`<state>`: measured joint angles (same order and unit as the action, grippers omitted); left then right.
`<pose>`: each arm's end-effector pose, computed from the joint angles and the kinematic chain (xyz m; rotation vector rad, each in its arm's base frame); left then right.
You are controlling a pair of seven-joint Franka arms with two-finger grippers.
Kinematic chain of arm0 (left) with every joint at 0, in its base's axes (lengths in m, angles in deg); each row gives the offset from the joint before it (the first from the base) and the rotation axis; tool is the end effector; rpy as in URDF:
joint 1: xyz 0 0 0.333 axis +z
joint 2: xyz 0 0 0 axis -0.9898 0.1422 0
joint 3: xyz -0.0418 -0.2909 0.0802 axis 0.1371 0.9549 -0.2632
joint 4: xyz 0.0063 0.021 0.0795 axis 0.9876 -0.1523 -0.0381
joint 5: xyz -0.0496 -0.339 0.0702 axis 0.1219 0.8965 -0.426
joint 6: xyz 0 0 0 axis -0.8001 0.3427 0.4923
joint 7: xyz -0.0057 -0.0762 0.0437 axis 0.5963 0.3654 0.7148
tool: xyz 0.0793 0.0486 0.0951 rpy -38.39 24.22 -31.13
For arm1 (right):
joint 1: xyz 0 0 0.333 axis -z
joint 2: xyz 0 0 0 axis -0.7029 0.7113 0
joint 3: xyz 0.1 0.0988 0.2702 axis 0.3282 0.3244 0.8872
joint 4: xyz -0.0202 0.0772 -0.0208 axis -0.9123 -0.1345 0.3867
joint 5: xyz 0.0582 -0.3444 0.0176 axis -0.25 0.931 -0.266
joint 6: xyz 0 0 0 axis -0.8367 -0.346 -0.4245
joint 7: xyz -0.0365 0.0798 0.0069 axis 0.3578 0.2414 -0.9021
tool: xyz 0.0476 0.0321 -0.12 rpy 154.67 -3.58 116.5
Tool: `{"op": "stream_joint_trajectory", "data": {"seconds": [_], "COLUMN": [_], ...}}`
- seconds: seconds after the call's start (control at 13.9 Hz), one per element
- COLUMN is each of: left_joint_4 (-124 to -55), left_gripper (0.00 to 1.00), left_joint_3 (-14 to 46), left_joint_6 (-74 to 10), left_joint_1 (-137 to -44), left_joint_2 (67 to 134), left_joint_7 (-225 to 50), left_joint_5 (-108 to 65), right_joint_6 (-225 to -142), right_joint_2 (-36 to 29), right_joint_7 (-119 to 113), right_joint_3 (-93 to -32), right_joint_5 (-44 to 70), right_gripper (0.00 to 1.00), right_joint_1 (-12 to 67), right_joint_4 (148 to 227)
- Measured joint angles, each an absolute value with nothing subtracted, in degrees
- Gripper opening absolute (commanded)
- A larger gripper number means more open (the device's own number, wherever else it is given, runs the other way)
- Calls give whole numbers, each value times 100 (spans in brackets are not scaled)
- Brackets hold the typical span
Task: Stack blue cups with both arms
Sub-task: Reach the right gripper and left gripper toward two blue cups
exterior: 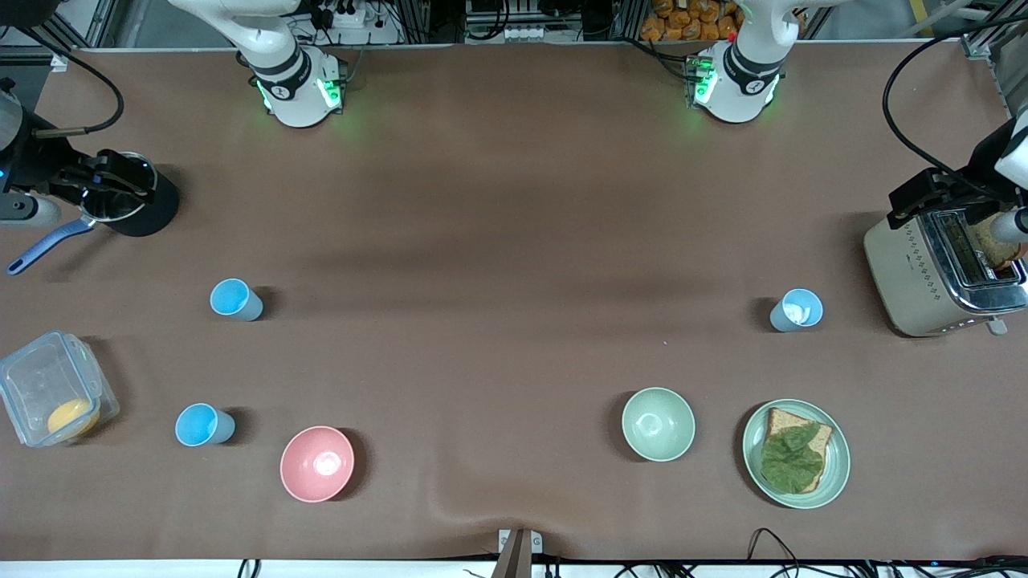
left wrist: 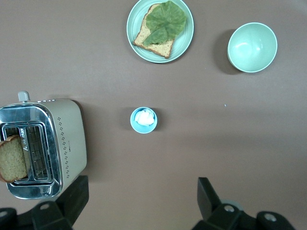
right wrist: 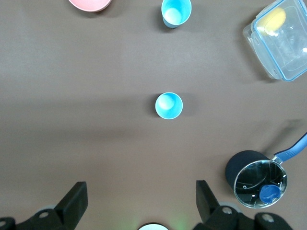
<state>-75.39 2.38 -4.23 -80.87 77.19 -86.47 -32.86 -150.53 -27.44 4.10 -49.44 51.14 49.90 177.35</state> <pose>0.5213 -0.0272 0.5979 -3.1056 -0.0458 -0.0299 0.4940 0.0160 0.5888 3.1106 0.0045 -0.1544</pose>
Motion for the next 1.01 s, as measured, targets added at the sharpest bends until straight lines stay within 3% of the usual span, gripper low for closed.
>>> {"op": "stream_joint_trajectory", "data": {"seconds": [0.58, 0.79, 1.01], "left_joint_4": [-7770, -8670, -9898], "left_gripper": [100, 100, 100], "left_joint_3": [222, 220, 206], "left_joint_6": [-461, -1588, -3219], "left_joint_1": [-8023, -8017, -7859], "left_joint_2": [8002, 8169, 8190], "left_joint_7": [-8596, -8585, -8516], "left_joint_5": [-3183, -3181, -3181], "right_joint_6": [-14891, -14488, -14090], "right_joint_2": [-2745, -2680, -2257], "right_joint_7": [413, 413, 414], "right_joint_3": [-4880, -4881, -4882], "right_joint_5": [5131, 5133, 5149], "right_gripper": [100, 100, 100], "right_joint_1": [5020, 5053, 5114], "right_joint_4": [17741, 17778, 17880]}}
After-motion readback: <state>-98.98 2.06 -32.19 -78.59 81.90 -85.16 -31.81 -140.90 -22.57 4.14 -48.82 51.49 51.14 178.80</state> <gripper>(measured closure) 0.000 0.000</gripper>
